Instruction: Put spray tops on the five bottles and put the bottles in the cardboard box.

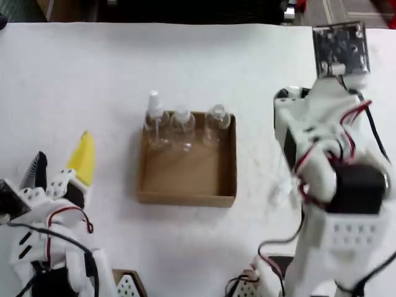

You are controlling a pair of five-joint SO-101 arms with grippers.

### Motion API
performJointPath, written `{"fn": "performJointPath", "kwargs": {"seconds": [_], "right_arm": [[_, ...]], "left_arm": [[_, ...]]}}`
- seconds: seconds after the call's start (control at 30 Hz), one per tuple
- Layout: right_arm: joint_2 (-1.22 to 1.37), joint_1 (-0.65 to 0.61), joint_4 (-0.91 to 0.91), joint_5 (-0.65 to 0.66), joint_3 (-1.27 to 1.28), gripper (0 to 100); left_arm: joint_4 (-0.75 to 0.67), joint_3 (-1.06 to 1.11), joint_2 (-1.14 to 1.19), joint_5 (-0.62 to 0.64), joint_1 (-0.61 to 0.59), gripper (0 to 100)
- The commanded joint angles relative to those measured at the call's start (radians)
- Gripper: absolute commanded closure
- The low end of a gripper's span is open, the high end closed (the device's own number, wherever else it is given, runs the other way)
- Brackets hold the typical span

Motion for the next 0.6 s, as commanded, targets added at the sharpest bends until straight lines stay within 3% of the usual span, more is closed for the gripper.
{"fn": "performJointPath", "kwargs": {"seconds": [0.0,0.17,0.27,0.4,0.57], "right_arm": [[-0.084,-0.05,-0.05,-0.008,-0.043,98.2],[-0.214,-0.077,-0.162,-0.009,-0.043,98.2],[-0.269,-0.153,-0.219,-0.009,-0.043,98.2],[-0.265,-0.289,-0.262,-0.008,-0.038,98.3],[-0.182,-0.343,-0.306,-0.009,-0.04,98.3]], "left_arm": [[-0.028,-0.163,-0.004,-0.011,0.059,67],[-0.028,-0.295,-0.002,-0.028,0.214,67],[-0.028,-0.358,-0.002,-0.167,0.328,67],[-0.002,-0.387,-0.001,-0.259,0.535,67],[0.094,-0.385,-0.001,-0.331,0.831,67]]}}
